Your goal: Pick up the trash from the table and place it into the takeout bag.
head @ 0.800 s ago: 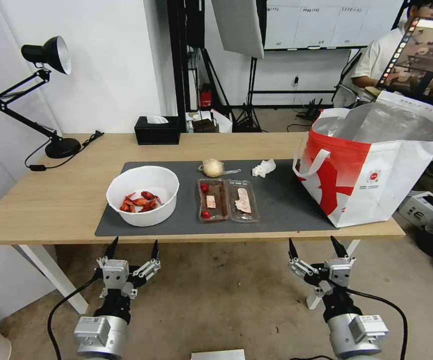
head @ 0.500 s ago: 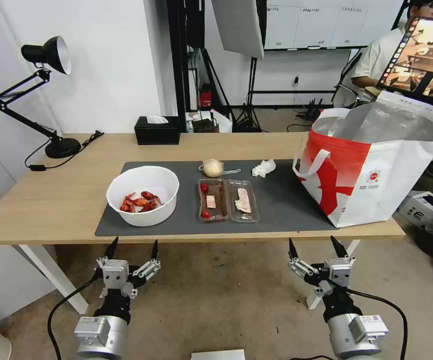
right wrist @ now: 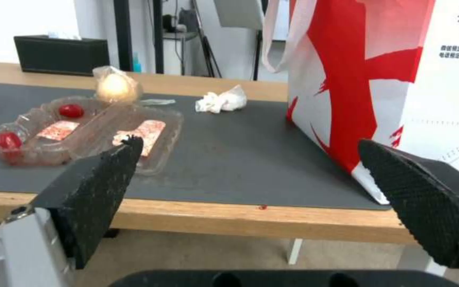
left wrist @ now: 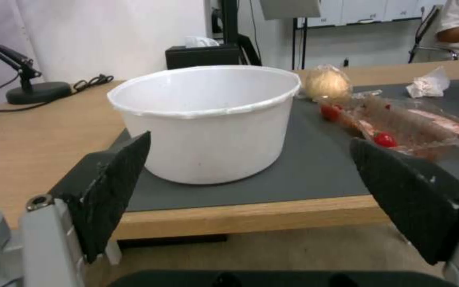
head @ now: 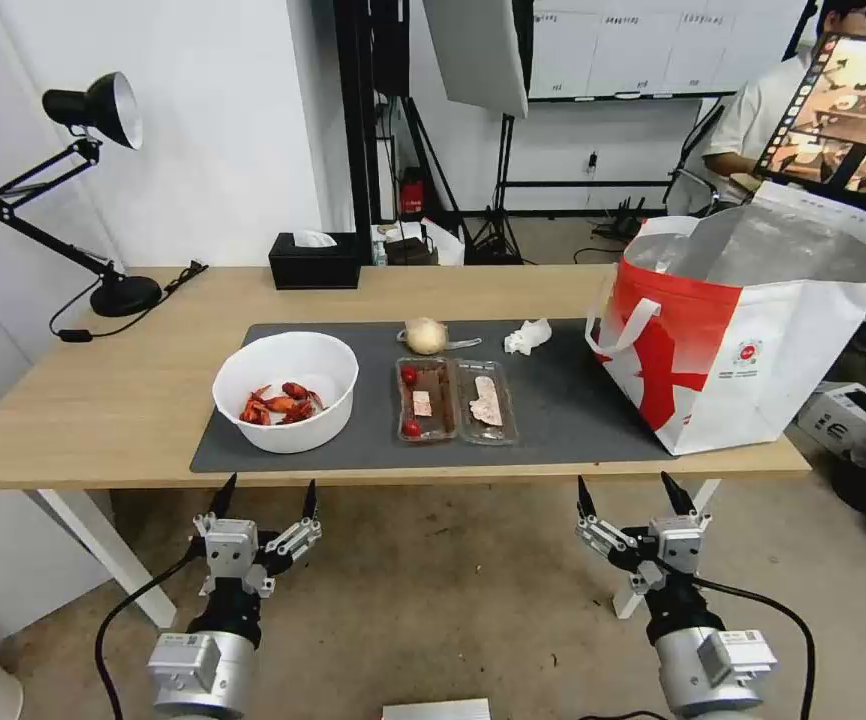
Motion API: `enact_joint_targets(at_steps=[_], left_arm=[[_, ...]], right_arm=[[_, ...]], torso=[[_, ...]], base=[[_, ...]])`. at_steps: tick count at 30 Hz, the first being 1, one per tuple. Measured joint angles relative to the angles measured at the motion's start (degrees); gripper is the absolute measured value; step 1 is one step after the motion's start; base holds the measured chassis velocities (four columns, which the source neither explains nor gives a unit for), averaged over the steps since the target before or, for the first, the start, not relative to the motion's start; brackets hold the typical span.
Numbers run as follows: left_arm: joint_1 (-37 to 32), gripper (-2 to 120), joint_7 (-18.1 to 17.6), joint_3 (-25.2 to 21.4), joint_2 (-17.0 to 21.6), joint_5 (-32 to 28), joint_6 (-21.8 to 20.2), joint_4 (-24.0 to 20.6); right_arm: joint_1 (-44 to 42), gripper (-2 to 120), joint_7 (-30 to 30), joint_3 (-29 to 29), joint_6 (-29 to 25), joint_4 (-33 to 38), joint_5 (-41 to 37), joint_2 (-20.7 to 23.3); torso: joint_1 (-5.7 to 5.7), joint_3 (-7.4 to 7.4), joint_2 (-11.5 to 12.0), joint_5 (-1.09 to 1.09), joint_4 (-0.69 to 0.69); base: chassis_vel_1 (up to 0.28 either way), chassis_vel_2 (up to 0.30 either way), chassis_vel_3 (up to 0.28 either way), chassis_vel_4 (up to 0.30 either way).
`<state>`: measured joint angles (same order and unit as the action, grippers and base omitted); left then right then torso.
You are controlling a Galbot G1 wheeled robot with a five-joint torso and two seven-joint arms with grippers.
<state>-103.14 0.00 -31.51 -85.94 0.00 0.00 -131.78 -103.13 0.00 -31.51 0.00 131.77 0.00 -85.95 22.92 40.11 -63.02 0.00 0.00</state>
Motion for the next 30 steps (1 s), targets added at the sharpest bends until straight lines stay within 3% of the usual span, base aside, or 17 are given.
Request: enact_joint_targets(at_steps=[10, 12, 14, 16, 18, 20, 23, 24, 26, 27, 30], left_arm=[[1.5, 100, -0.5, -0.1, -0.2, 0.5, 1.8, 1.0], [6.4, 100, -2.1, -0.5, -1.1, 2.2, 8.2, 4.2], [7.2, 100, -2.4, -0.6, -1.3, 2.5, 9.3, 4.8], [11.3, 100, -3.8, -0.9, -2.0, 4.0, 14.6, 7.5], [11.7, 100, -4.0, -0.9, -2.1, 4.2, 15.2, 7.8], [16.2, 100, -5.5, -1.3, -2.9, 5.8, 21.1, 10.8], [18.2, 100, -6.2, -1.5, -3.3, 6.5, 23.7, 12.2], [21.1, 100, -7.2, -1.7, -3.8, 7.6, 27.5, 14.1], [21.6, 100, -7.4, -1.7, -3.9, 7.7, 28.1, 14.4], [22.7, 100, -6.4, -1.9, -4.0, 7.6, 30.5, 15.8], [22.9, 100, -5.1, -1.8, -4.0, 7.2, 31.5, 16.5]], right_arm=[[2.3, 100, 0.3, -0.1, -2.2, -1.0, 0.3, 1.1], [9.1, 100, 1.3, -0.6, -8.9, -3.6, 1.4, 4.0], [10.1, 100, 1.5, -0.7, -10.0, -4.0, 1.6, 4.5], [15.9, 100, 2.4, -1.1, -15.8, -6.3, 2.5, 7.0], [16.5, 100, 2.5, -1.2, -16.4, -6.6, 2.6, 7.3], [20.9, 100, 2.6, -1.5, -21.1, -8.8, 3.1, 9.0], [21.2, 100, 1.9, -1.4, -21.9, -9.7, 3.1, 9.0], [21.4, 100, 1.6, -1.4, -22.3, -10.1, 3.0, 8.9], [21.4, 100, 1.5, -1.4, -22.3, -10.1, 3.0, 8.8], [21.3, 100, 1.4, -1.3, -22.3, -10.1, 3.0, 8.8], [21.2, 100, 1.4, -1.3, -22.3, -10.2, 3.1, 8.7]], torso=[[-0.01, 0.00, 0.0, 0.00, -0.01], [0.01, 0.00, 0.0, -0.01, 0.00], [0.01, 0.01, 0.0, -0.01, 0.00], [0.01, 0.01, 0.0, -0.01, 0.00], [0.01, 0.01, 0.0, -0.01, 0.00], [0.02, 0.01, 0.0, 0.01, 0.01], [0.02, 0.02, 0.0, -0.02, 0.00], [0.01, 0.01, 0.0, 0.00, -0.01], [0.01, 0.01, 0.0, 0.00, -0.01], [0.01, 0.00, 0.0, -0.02, -0.01], [0.02, 0.01, 0.0, 0.02, 0.00]], base=[[0.000, 0.000, 0.000, 0.000], [0.000, 0.000, 0.000, 0.000], [0.000, 0.000, 0.000, 0.000], [0.000, 0.000, 0.000, 0.000], [0.000, 0.000, 0.000, 0.000], [0.000, 0.000, 0.000, 0.000], [0.000, 0.000, 0.000, 0.000], [0.000, 0.000, 0.000, 0.000], [0.000, 0.000, 0.000, 0.000], [0.000, 0.000, 0.000, 0.000], [0.000, 0.000, 0.000, 0.000]])
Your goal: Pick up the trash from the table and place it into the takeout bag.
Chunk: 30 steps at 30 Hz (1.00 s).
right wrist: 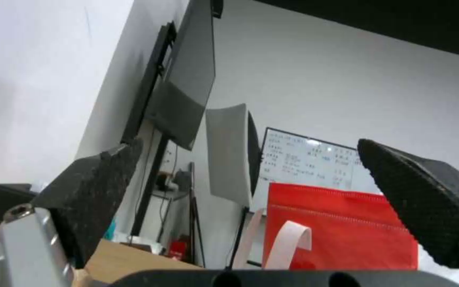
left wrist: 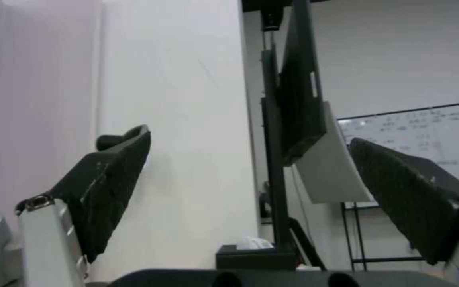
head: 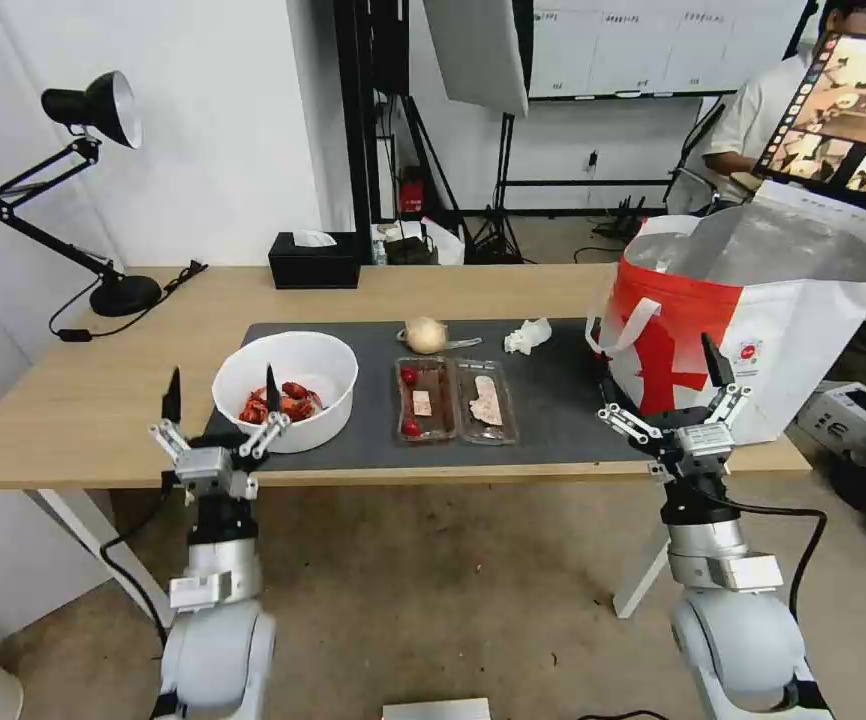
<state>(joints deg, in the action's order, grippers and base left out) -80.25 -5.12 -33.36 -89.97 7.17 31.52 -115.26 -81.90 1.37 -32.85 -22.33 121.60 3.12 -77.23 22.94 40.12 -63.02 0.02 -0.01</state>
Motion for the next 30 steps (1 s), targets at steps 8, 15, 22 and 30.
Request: enact_joint_targets(at_steps=[8, 15, 22, 30], left_arm=[[-0.5, 100, 1.3, -0.1, 0.2, -0.7, 0.3, 0.0], [-1.6, 100, 2.1, -0.2, 0.8, -2.0, 0.0, -1.5], [-2.8, 100, 2.4, 0.0, 0.7, -2.0, -0.1, -2.5], [-4.8, 100, 2.7, 0.6, 0.7, -1.4, -0.2, -3.0]], right_arm=[[-0.2, 100, 0.0, 0.1, 0.3, 0.0, 0.2, -0.2], [-2.2, 100, 0.7, 4.4, 6.2, 4.2, -14.3, 0.5], [-4.3, 100, 4.2, 11.5, 12.7, 8.6, -28.2, 0.7], [-4.7, 100, 15.6, 18.7, 20.8, 10.8, -41.0, -0.4]], torso=[[-0.01, -0.01, 0.0, -0.02, 0.01], [-0.02, -0.01, 0.0, -0.02, 0.00], [-0.02, -0.01, 0.0, -0.01, 0.00], [-0.02, -0.02, 0.0, -0.01, 0.00]], base=[[0.000, 0.000, 0.000, 0.000], [0.000, 0.000, 0.000, 0.000], [0.000, 0.000, 0.000, 0.000], [0.000, 0.000, 0.000, 0.000]])
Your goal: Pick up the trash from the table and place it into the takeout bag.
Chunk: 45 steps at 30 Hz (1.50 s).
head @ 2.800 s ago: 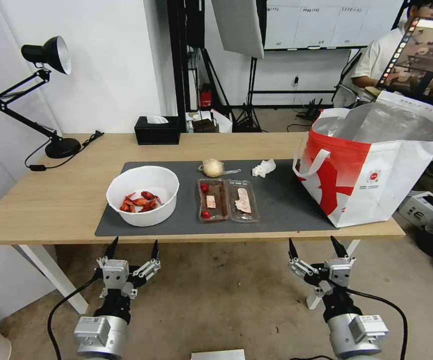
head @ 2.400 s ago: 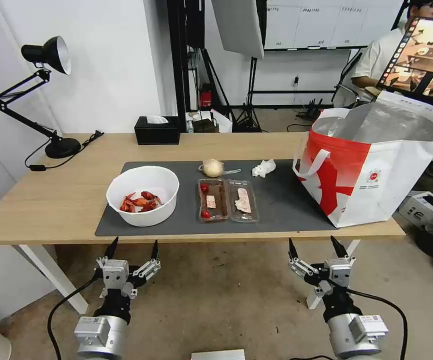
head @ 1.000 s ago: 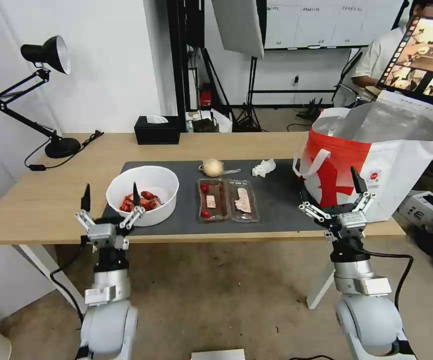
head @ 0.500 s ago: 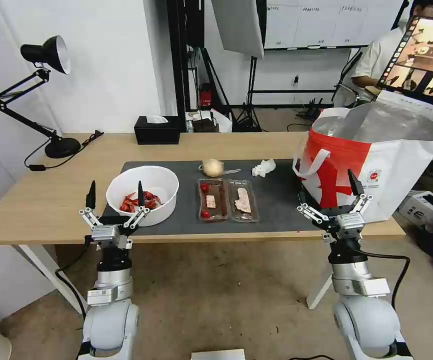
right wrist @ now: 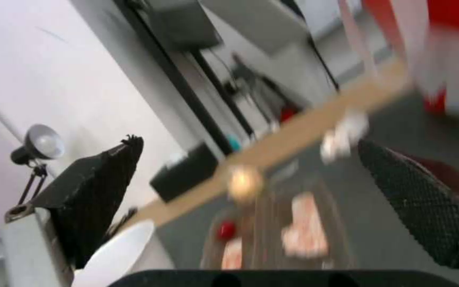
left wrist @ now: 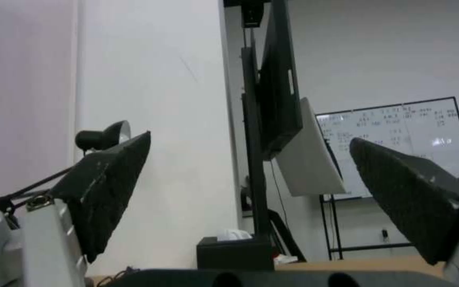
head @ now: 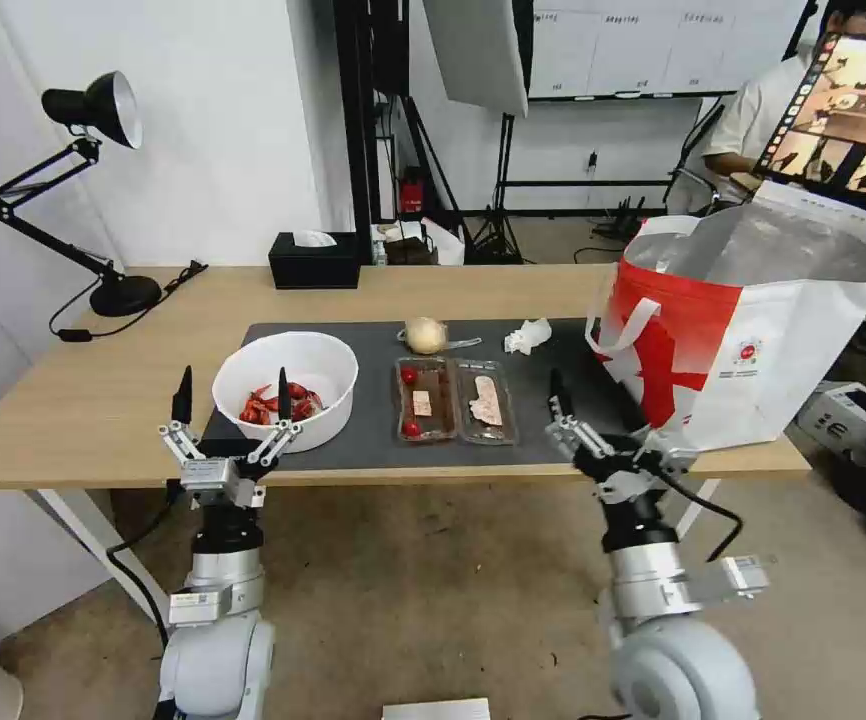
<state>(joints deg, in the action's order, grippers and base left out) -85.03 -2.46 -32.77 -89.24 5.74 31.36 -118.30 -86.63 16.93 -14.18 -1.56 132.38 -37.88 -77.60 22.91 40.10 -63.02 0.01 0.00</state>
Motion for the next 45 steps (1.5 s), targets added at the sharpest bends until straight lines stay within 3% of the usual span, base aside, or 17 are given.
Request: enact_joint_targets(at_steps=[2, 4, 5, 9, 17, 32, 45], left_arm=[[-0.1, 100, 0.0, 0.0, 0.0, 0.1, 0.0, 0.0], [-1.0, 100, 0.0, -0.1, 0.3, 0.6, 0.0, -0.1], [-1.0, 100, 0.0, -0.1, 0.3, 0.6, 0.0, -0.1], [-2.5, 100, 0.0, -0.2, 0.5, 1.5, -0.1, -0.1], [-4.2, 100, 0.1, -0.2, 0.7, 2.6, -0.1, 1.0], [-6.5, 100, 0.0, -1.0, 1.5, 3.6, 0.4, 2.4], [-5.5, 100, 0.0, -0.9, 0.3, 4.2, 0.4, 4.5]], right_arm=[[0.2, 100, 0.7, 0.3, 0.5, 0.1, -1.2, -0.1], [1.8, 100, 5.3, 1.8, 2.4, 0.2, -9.2, -0.5], [1.8, 100, 5.3, 1.8, 2.4, 0.2, -9.2, -0.5], [6.2, 100, 14.8, 3.5, 3.7, 0.6, -20.3, -2.2], [9.9, 100, 21.2, 4.8, 3.4, -1.9, -23.0, -4.6], [15.3, 100, 25.6, 5.5, 2.7, -9.6, -26.9, -11.8], [18.3, 100, 28.2, 5.1, 1.5, -11.9, -31.2, -12.6]], torso=[[0.00, 0.00, 0.0, 0.00, 0.00], [0.00, 0.00, 0.0, 0.00, 0.00], [0.00, 0.00, 0.0, 0.00, 0.00], [0.00, 0.00, 0.0, 0.00, 0.00], [0.01, 0.00, 0.0, 0.00, 0.00], [0.00, 0.01, 0.0, 0.00, 0.01], [0.01, 0.01, 0.0, -0.01, 0.00]], base=[[0.000, 0.000, 0.000, 0.000], [0.000, 0.000, 0.000, 0.000], [0.000, 0.000, 0.000, 0.000], [0.000, 0.000, 0.000, 0.000], [0.000, 0.000, 0.000, 0.000], [0.000, 0.000, 0.000, 0.000], [0.000, 0.000, 0.000, 0.000]])
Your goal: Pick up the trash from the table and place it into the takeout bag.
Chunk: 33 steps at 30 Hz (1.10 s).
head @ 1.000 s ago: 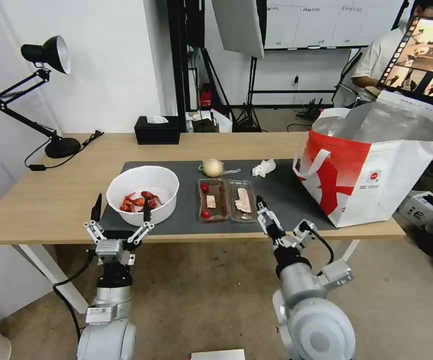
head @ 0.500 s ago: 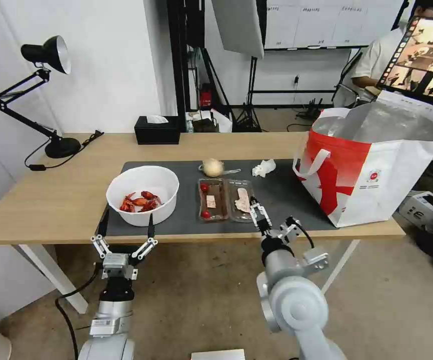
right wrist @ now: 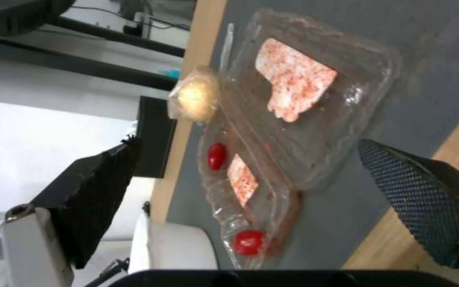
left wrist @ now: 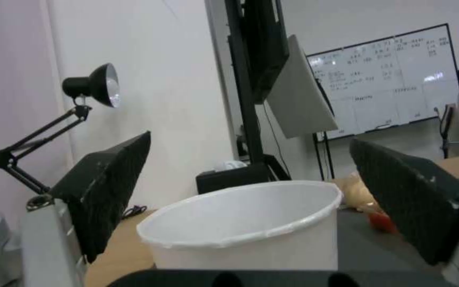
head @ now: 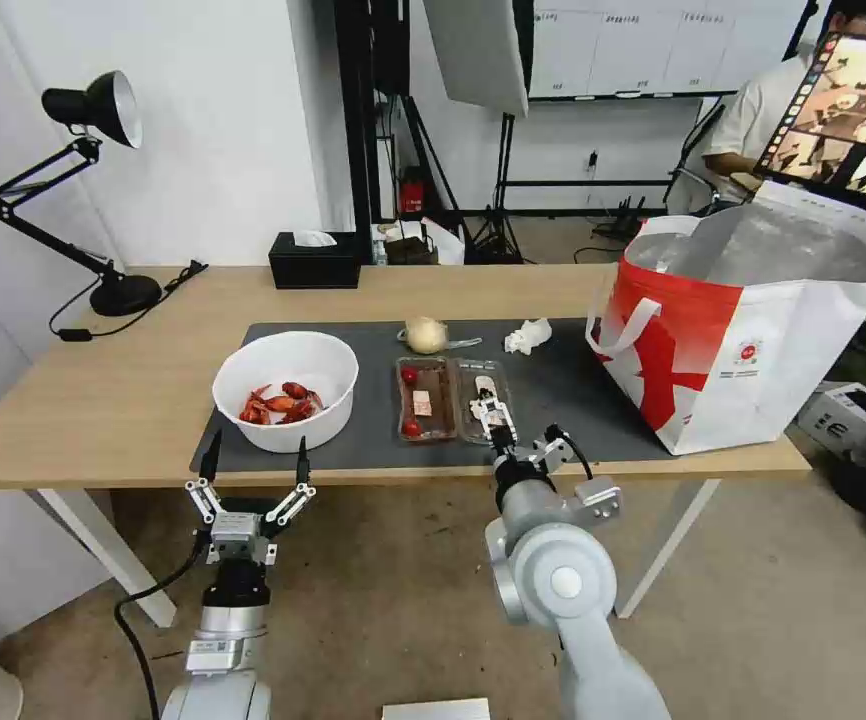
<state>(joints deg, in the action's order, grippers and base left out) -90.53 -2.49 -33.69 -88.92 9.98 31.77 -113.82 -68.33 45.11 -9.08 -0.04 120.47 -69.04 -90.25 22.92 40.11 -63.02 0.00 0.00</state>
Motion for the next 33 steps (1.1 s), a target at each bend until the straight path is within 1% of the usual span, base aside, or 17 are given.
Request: enact_joint_targets(at_steps=[9, 33], left_arm=[[0.2, 100, 0.0, 0.1, -0.1, 0.2, 0.0, 0.6], [0.8, 100, -0.2, 0.0, -0.8, 0.8, 0.2, 2.0]], right_arm=[[1.9, 100, 1.3, -1.0, 0.0, -1.4, -4.0, 0.0], [4.0, 100, 1.7, -2.3, 0.3, -4.6, -6.9, 0.0]], torso=[[0.00, 0.00, 0.0, 0.00, 0.00], [0.00, 0.00, 0.0, 0.00, 0.00]], base=[[0.000, 0.000, 0.000, 0.000], [0.000, 0.000, 0.000, 0.000]])
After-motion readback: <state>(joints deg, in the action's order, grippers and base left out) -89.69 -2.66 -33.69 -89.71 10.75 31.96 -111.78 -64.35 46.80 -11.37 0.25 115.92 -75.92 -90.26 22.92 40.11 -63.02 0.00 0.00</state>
